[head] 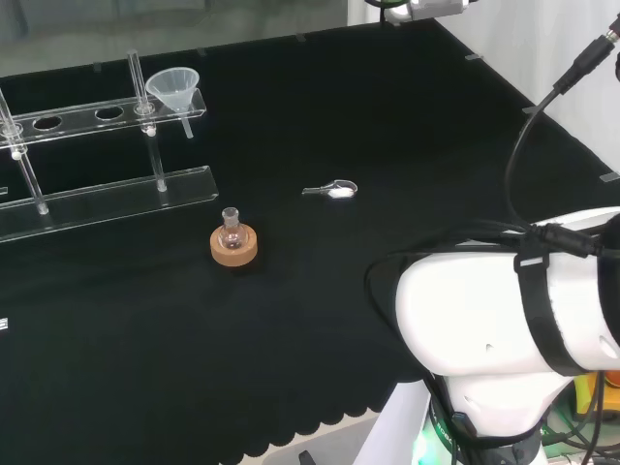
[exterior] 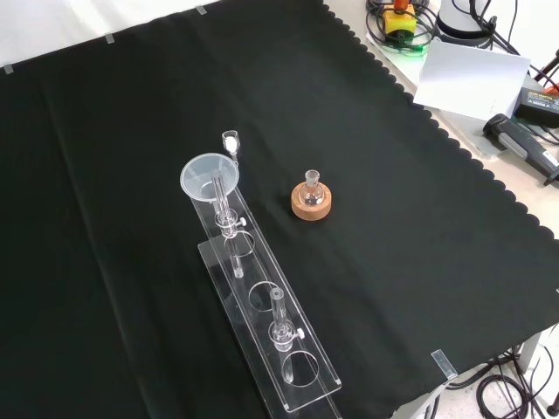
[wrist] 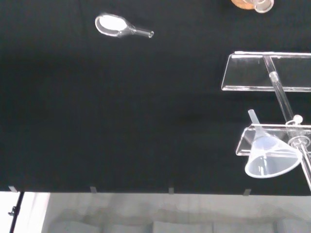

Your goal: Pick up the funnel from the transparent funnel stand.

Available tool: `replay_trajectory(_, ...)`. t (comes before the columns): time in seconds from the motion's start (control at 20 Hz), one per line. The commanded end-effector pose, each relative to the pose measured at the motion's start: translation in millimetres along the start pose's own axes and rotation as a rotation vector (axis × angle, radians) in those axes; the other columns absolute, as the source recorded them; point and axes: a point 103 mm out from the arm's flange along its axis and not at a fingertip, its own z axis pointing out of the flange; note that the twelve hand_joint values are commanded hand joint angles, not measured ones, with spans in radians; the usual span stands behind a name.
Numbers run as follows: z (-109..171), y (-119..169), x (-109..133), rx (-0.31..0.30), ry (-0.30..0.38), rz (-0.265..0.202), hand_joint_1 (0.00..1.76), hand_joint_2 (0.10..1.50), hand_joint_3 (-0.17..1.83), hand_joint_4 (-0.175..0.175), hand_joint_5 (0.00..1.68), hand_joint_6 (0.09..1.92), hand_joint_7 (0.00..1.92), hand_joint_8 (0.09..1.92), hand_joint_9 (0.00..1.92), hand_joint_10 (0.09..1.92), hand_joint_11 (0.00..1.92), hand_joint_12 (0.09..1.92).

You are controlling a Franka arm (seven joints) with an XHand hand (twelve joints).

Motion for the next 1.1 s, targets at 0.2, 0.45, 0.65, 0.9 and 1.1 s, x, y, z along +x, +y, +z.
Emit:
replay_trajectory(0.2, 13.7, 35.8, 20.5, 0.017, -0.006, -0.031, 0.14, 0.62, 0.06, 0.072, 0.0, 0.09, 0.0, 0.09, 0.0, 0.09, 0.0, 0.09)
replay_trajectory(0.45, 28.0, 60.8, 33.8, -0.012, 0.01, -0.04, 0.12, 0.6, 0.05, 0.072, 0.0, 0.09, 0.0, 0.09, 0.0, 0.09, 0.0, 0.09)
replay_trajectory(0.65, 37.1, 77.3, 47.0, -0.032, 0.019, -0.061, 0.12, 0.59, 0.04, 0.064, 0.0, 0.09, 0.0, 0.09, 0.0, 0.09, 0.0, 0.09)
replay_trajectory(0.9, 48.2, 100.0, 65.8, -0.011, 0.022, -0.097, 0.11, 0.58, 0.04, 0.057, 0.0, 0.09, 0.0, 0.09, 0.0, 0.09, 0.0, 0.09)
replay_trajectory(1.1, 55.9, 118.5, 83.3, -0.015, 0.023, -0.125, 0.12, 0.57, 0.03, 0.048, 0.0, 0.09, 0.0, 0.09, 0.0, 0.09, 0.0, 0.09)
